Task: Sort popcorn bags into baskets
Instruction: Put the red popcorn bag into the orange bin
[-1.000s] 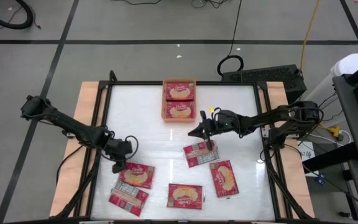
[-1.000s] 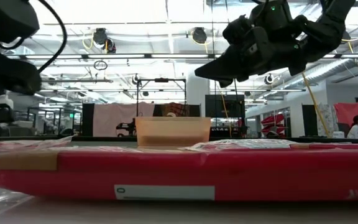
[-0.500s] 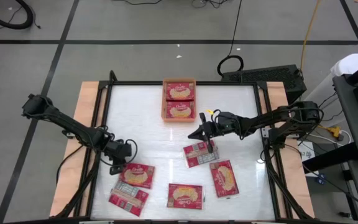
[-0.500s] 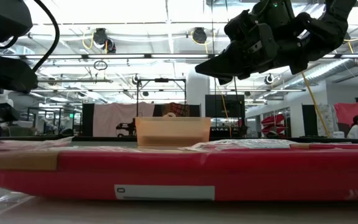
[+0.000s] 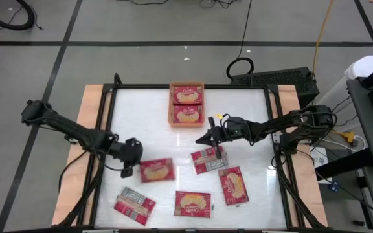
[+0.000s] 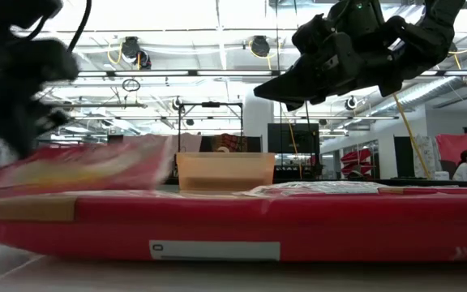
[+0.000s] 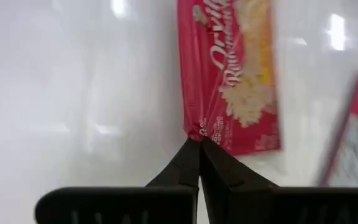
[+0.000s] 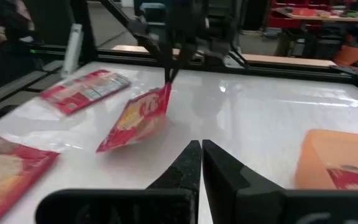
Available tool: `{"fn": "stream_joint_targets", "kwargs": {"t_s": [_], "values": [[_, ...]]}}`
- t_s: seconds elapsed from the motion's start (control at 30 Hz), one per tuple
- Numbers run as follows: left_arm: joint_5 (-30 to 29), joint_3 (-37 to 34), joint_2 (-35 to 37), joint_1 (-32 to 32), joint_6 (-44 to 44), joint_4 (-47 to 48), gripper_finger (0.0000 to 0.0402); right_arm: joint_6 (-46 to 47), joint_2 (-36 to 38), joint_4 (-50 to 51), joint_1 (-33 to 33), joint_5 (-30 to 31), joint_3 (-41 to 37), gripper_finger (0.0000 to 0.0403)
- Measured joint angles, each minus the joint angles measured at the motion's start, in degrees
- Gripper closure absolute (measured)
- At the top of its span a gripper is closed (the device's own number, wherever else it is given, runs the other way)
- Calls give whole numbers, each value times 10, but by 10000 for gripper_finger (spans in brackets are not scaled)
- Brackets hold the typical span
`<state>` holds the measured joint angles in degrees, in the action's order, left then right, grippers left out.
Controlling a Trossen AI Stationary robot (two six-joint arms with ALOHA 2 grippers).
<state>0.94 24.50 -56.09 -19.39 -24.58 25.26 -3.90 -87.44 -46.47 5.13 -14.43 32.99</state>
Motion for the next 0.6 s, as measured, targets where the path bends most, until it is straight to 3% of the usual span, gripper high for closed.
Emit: {"fn": "stream_joint_targets", "kwargs": {"t_s": [0.3,0.6], "values": [[-74,121,9,107,226,58,400,-31,0,43,16,53,0,394],[-75,216,2,266,440,59,401,-19,0,125,8,54,0,394]]}}
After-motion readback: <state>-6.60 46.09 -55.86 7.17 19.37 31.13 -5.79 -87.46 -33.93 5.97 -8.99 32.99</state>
